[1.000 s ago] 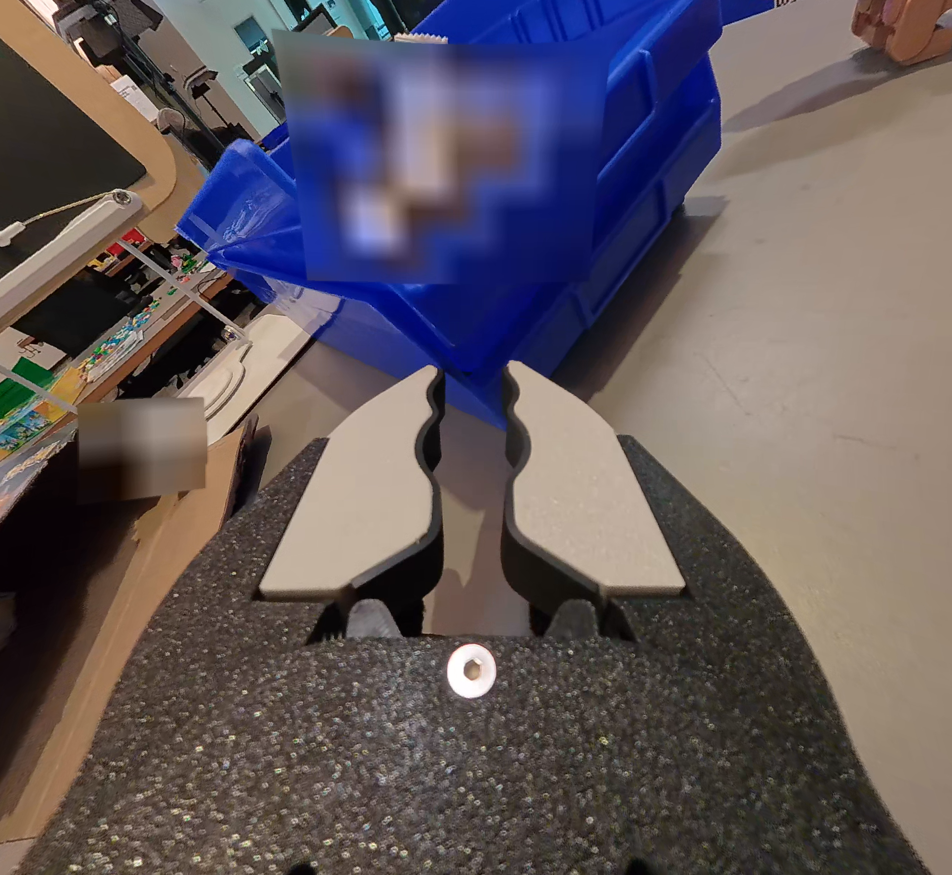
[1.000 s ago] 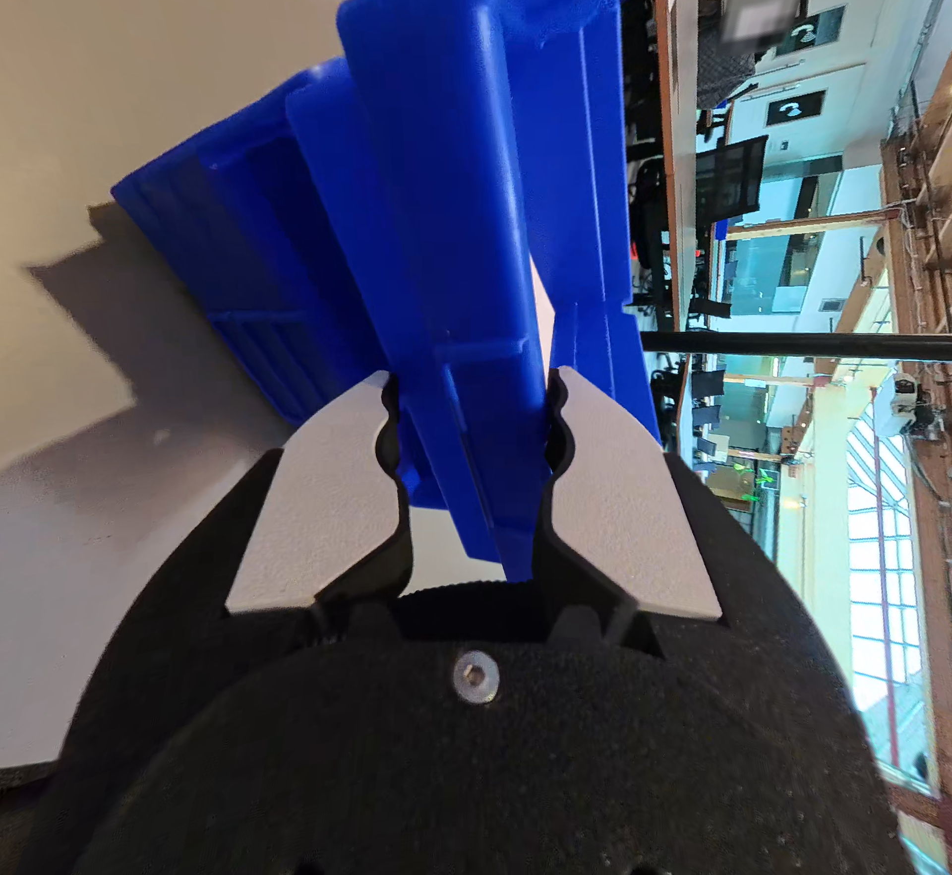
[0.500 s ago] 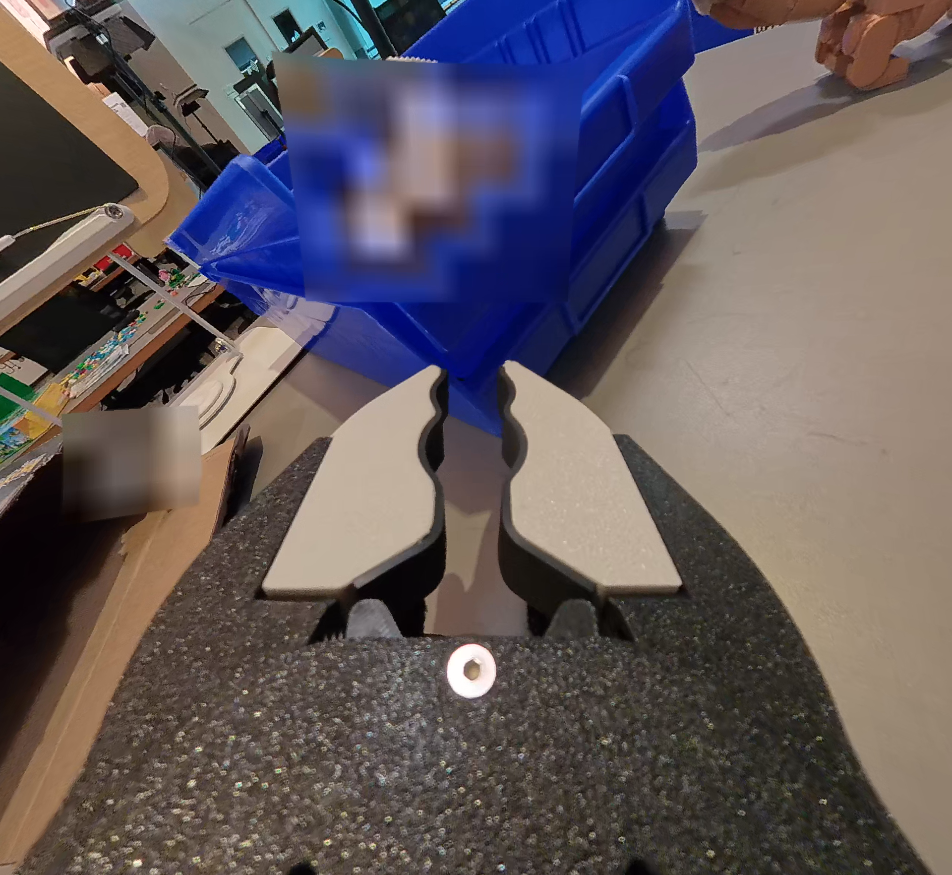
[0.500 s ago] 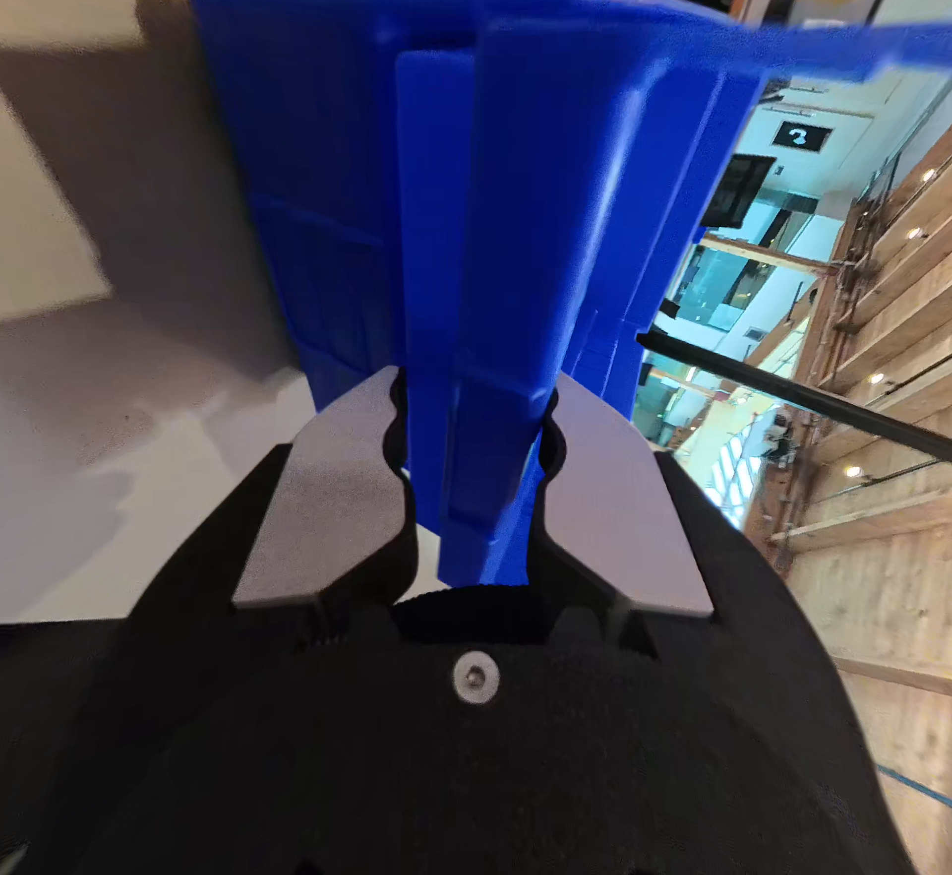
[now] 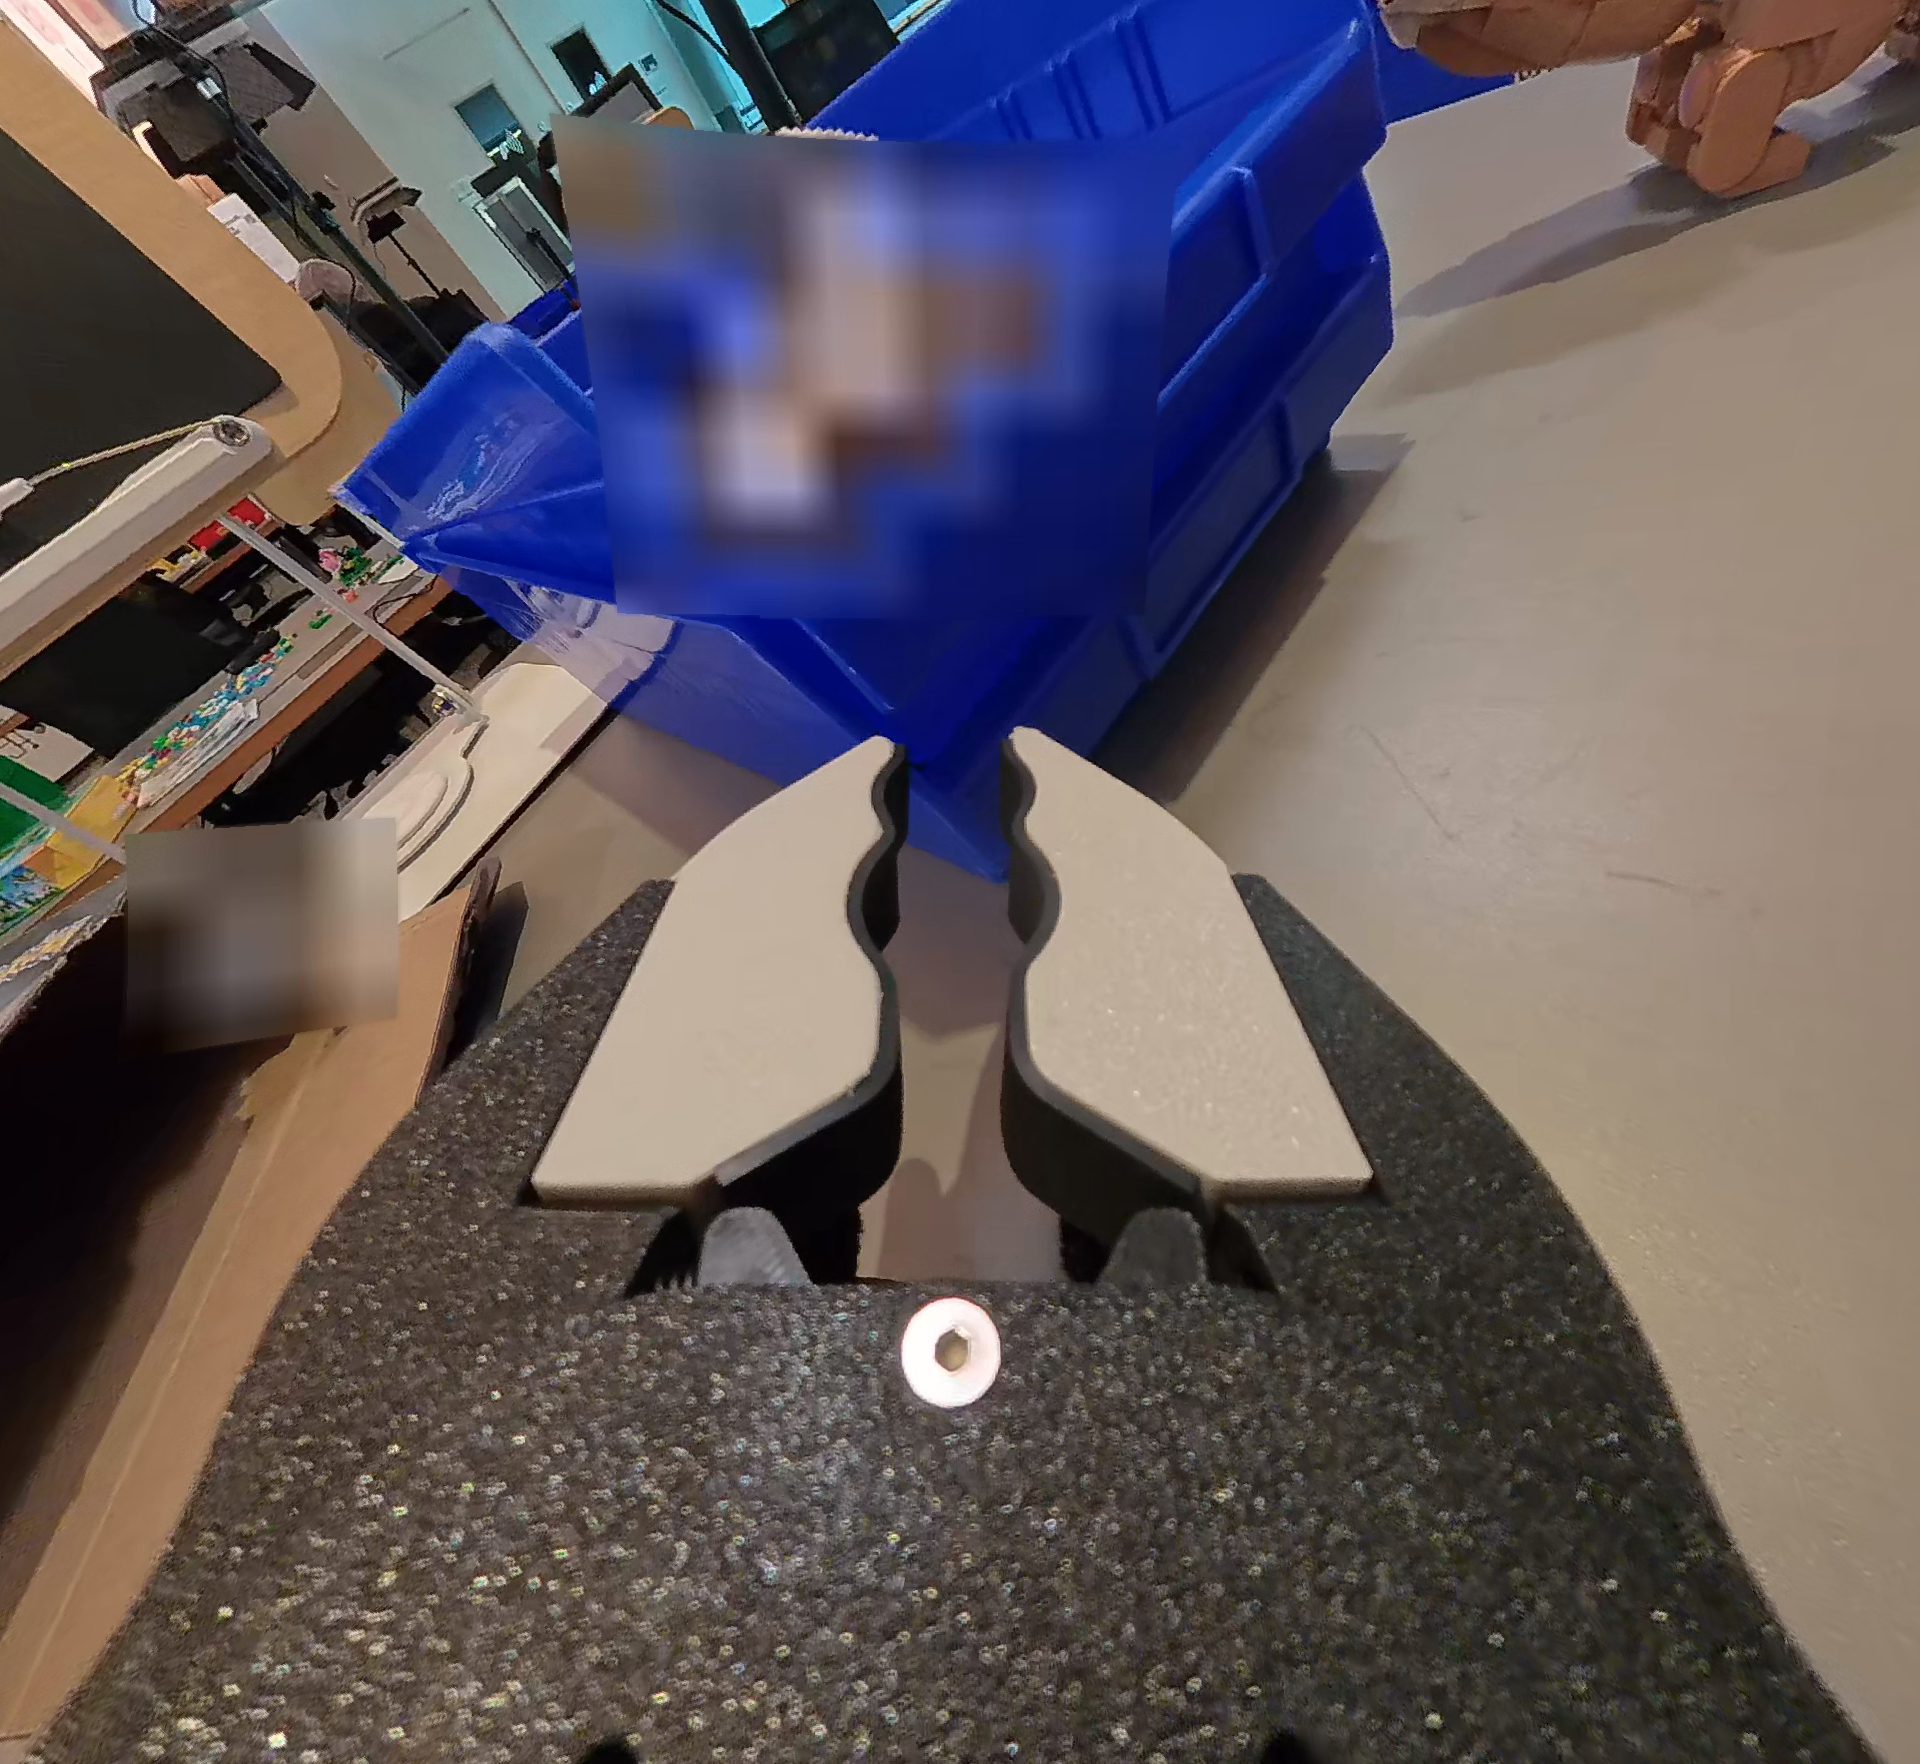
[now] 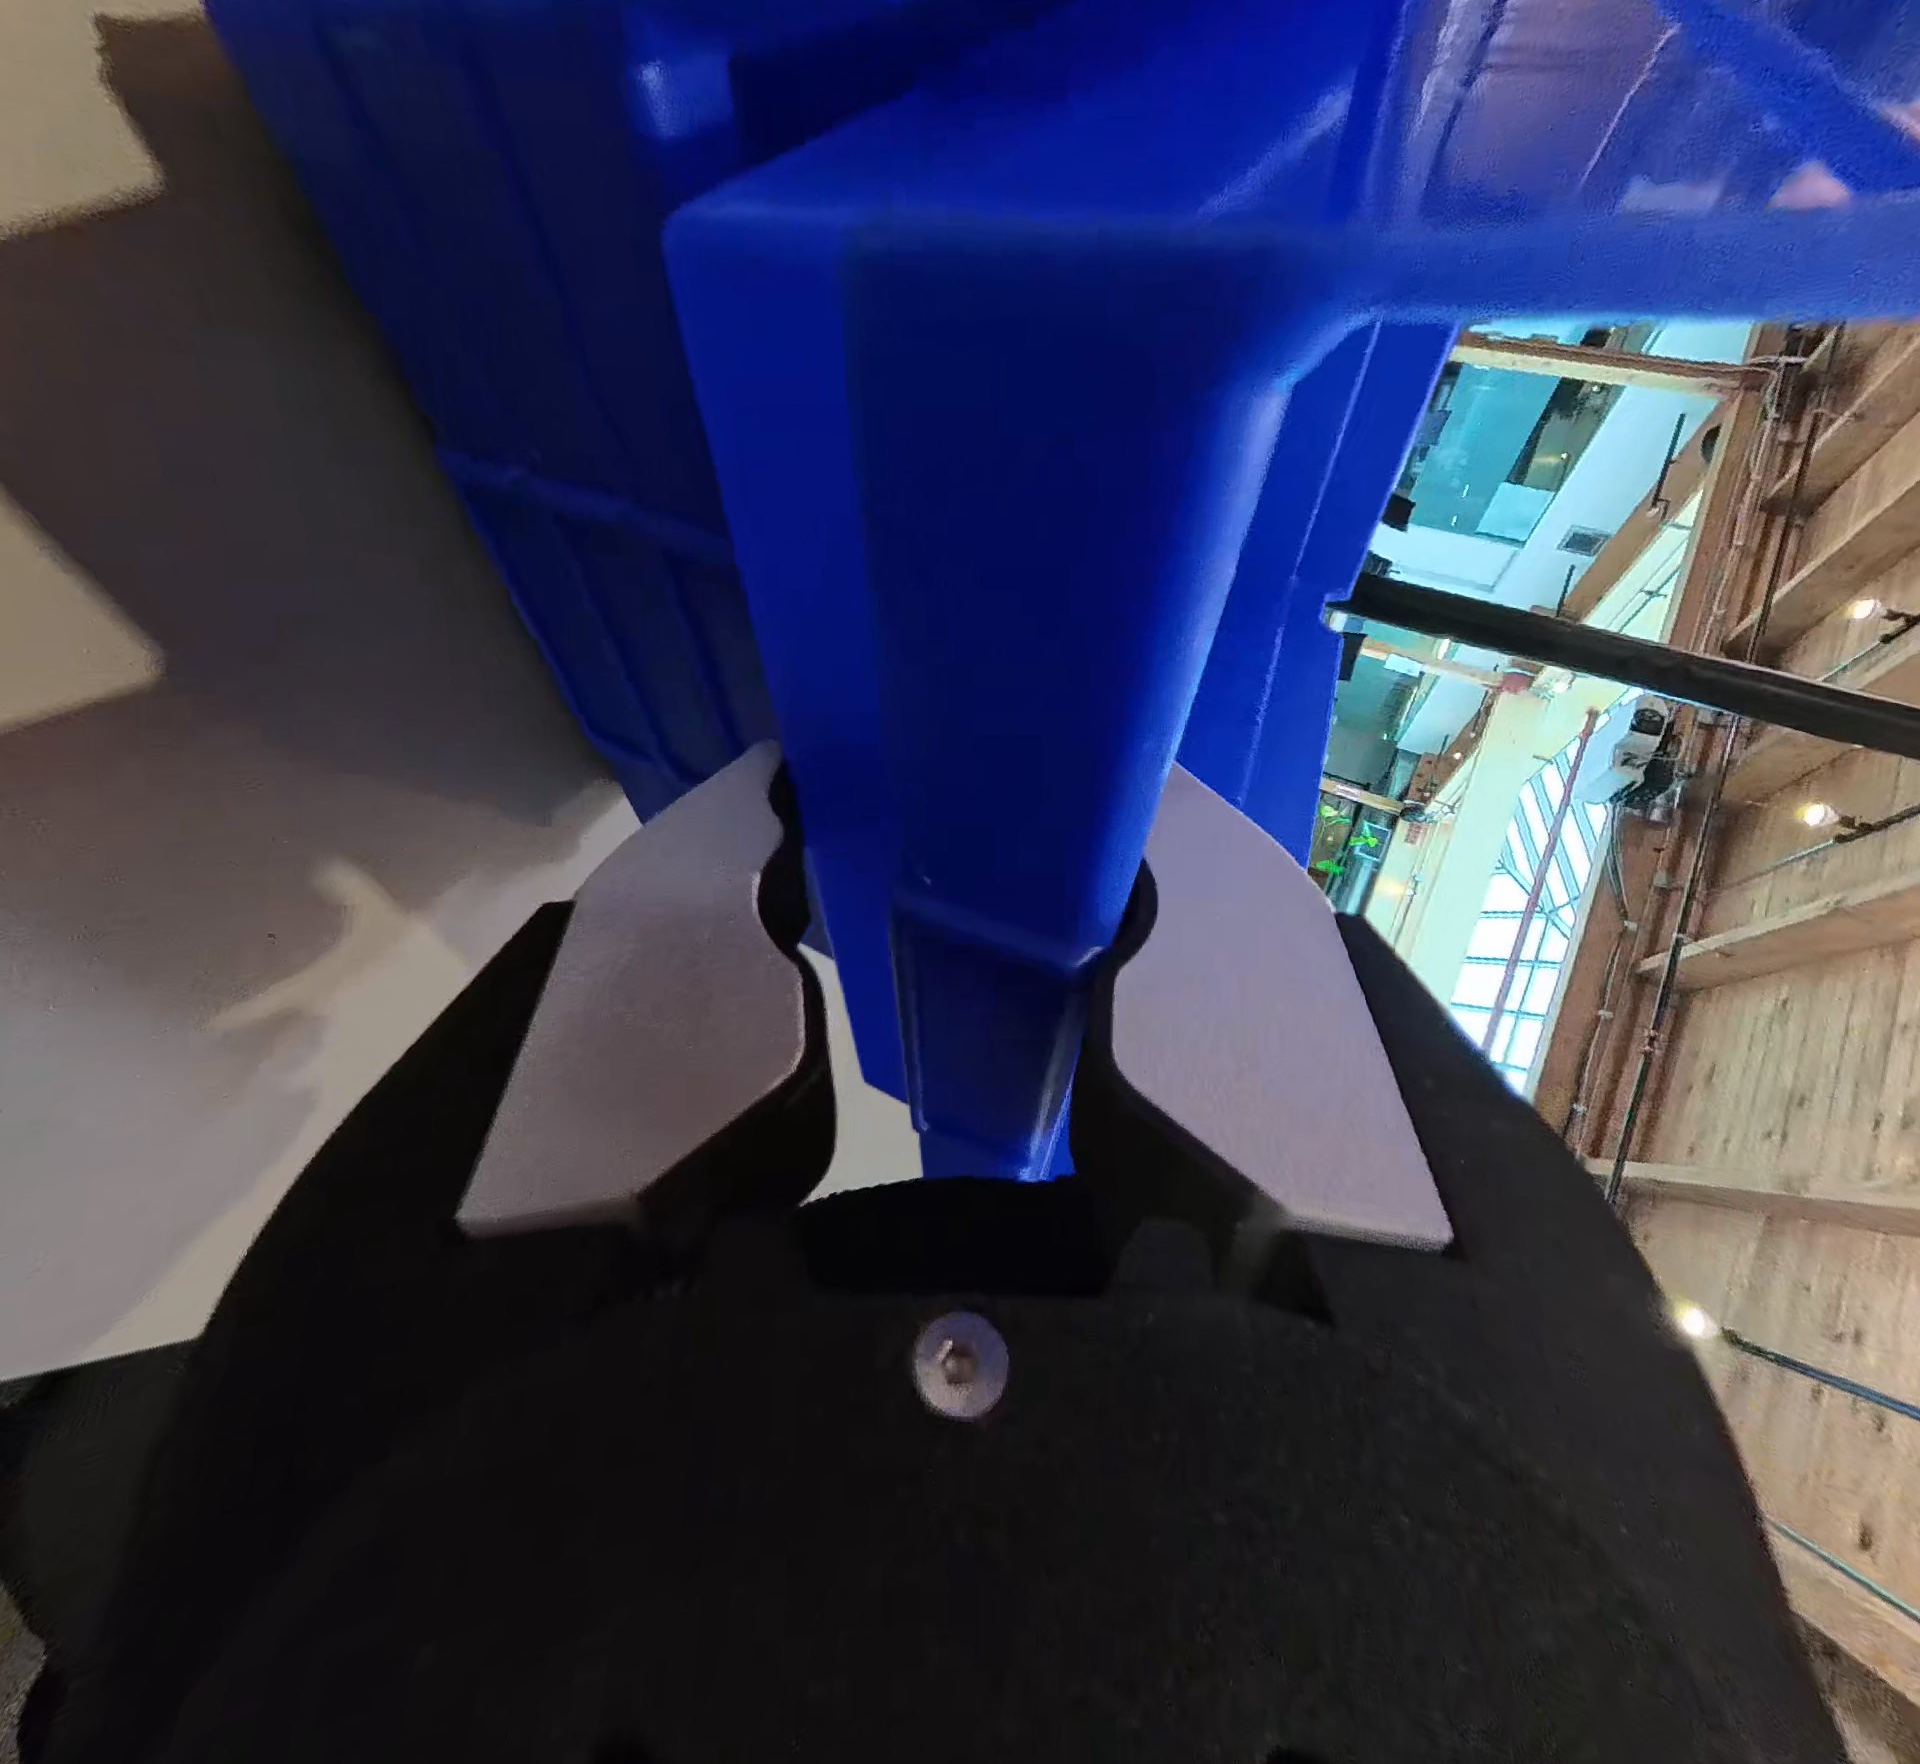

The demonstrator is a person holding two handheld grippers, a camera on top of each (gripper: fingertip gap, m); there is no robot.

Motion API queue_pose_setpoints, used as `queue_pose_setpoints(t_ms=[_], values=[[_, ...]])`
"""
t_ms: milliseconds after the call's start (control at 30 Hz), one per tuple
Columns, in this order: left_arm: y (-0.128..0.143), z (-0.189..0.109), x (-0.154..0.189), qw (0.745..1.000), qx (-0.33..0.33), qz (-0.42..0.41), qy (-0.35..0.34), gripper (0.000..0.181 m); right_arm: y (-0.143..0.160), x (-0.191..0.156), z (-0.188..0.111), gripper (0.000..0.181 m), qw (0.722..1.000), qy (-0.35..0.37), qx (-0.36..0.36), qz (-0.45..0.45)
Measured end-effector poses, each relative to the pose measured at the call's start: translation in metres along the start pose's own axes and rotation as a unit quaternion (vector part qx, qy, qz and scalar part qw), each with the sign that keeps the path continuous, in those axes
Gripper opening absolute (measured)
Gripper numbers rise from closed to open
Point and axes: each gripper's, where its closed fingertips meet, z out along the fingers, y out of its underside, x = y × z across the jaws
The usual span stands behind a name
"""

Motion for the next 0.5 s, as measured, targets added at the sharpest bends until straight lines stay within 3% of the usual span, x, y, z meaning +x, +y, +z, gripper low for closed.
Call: queue_pose_setpoints(t_ms=[300,500], values=[[-0.001,-0.001,-0.001,1.000,0.004,-0.005,-0.001,0.015,0.007,0.026,-0.022,0.059,0.999,0.036,0.010,0.032],[-0.003,-0.002,-0.003,1.000,0.010,-0.012,-0.002,0.015,0.019,0.098,-0.072,0.057,0.982,0.158,0.028,0.098]])
